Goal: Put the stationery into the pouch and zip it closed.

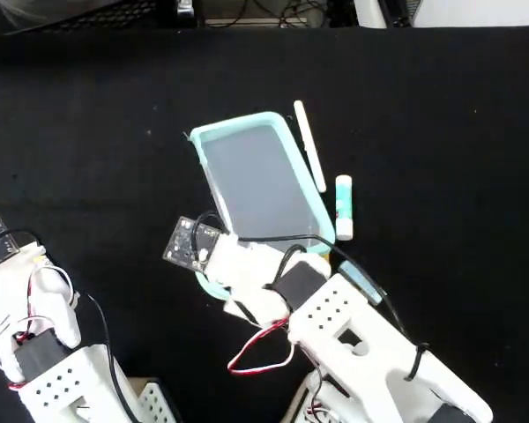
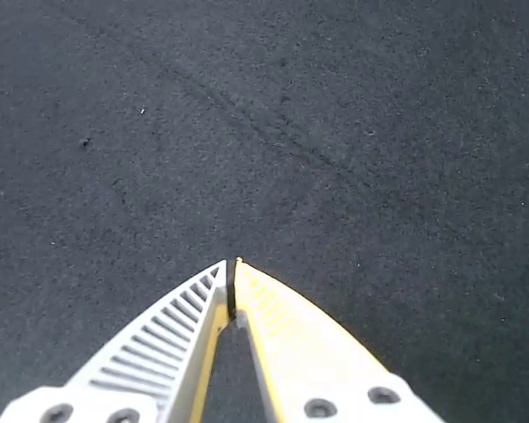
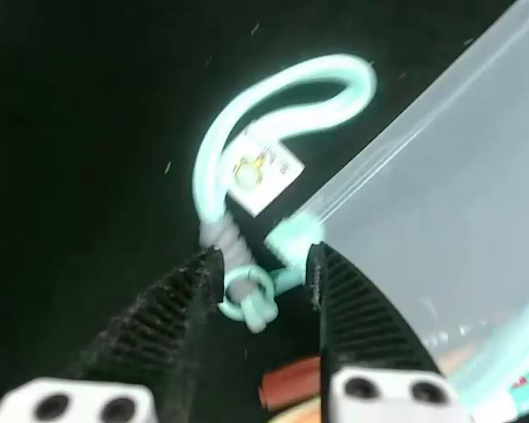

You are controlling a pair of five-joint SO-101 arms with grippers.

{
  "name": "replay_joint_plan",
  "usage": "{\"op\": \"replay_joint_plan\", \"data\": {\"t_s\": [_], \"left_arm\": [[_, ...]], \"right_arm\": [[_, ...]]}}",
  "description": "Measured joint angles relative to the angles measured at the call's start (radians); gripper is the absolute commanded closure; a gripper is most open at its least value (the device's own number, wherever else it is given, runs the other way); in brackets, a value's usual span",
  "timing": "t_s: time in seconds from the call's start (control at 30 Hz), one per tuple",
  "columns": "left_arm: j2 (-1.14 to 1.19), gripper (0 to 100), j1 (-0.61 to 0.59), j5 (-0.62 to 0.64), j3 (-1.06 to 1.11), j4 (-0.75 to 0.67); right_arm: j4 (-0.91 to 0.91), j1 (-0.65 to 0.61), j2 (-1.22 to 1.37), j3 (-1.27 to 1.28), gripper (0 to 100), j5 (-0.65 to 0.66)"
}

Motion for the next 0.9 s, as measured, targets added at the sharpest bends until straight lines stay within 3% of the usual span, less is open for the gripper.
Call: {"op": "replay_joint_plan", "data": {"t_s": [0.13,0.23,0.43,0.6,0.9], "left_arm": [[0.000,97,0.000,0.000,0.000,0.000],[0.000,97,0.000,0.000,0.000,0.000],[0.000,97,0.000,0.000,0.000,0.000],[0.000,97,0.000,0.000,0.000,0.000],[0.000,97,0.000,0.000,0.000,0.000]], "right_arm": [[0.091,0.000,0.000,-0.080,83.2,0.032],[0.026,0.000,0.015,-0.066,84.3,-0.015],[-0.086,0.000,0.127,0.061,96.9,-0.064],[-0.146,0.008,0.238,0.060,93.6,-0.069],[-0.324,0.133,0.520,-0.146,89.9,-0.115]]}}
